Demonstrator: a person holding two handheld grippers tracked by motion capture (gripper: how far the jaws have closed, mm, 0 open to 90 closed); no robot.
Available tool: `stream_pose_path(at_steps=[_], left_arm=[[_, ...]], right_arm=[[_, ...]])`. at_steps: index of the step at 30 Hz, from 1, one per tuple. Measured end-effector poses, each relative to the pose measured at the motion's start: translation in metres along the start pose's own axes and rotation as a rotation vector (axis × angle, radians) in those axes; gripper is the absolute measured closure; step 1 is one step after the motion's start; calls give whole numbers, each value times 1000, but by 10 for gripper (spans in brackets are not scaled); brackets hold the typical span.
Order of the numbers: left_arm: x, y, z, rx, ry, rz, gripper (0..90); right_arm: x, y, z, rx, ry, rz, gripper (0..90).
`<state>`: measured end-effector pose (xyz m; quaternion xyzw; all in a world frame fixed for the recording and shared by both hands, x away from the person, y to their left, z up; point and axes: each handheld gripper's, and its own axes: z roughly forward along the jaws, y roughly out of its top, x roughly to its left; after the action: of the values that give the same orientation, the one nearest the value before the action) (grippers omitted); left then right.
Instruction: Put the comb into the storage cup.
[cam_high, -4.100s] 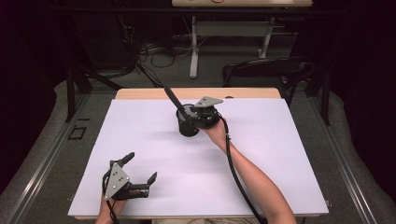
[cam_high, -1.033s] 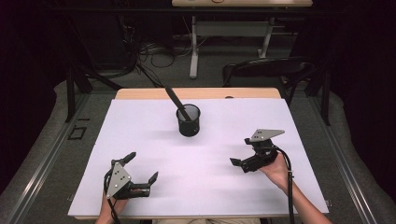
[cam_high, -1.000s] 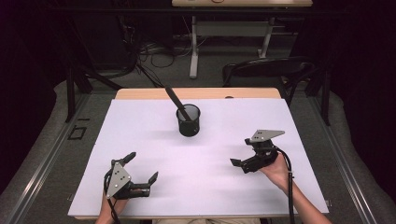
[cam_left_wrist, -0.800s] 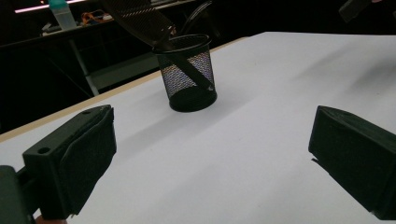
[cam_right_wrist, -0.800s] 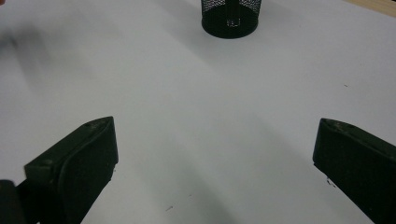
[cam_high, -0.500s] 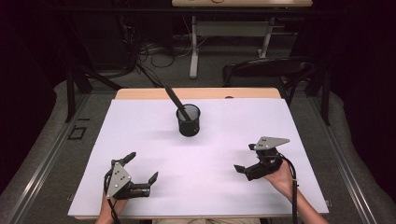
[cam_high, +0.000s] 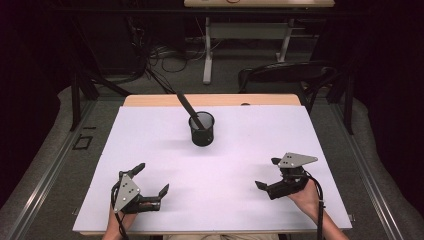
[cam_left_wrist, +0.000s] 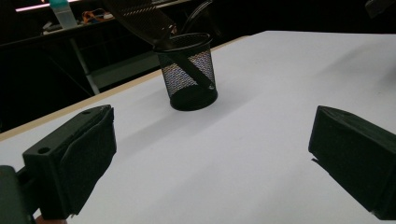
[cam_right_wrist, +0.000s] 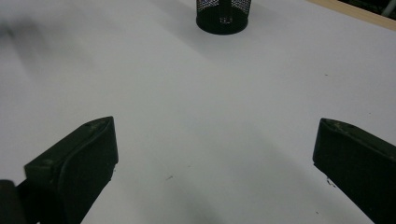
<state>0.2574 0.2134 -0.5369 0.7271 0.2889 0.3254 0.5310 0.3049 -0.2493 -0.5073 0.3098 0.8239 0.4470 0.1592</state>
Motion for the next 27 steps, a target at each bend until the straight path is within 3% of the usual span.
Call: stream_pose_path(at_steps=[13,27], left_arm=[[0,0,1,6,-1,-1,8],[0,-1,2,10,-1,-4,8]], right_arm=[[2,-14,-14,-41,-44,8,0],[14,-24,-28,-81,-84,-24,0]])
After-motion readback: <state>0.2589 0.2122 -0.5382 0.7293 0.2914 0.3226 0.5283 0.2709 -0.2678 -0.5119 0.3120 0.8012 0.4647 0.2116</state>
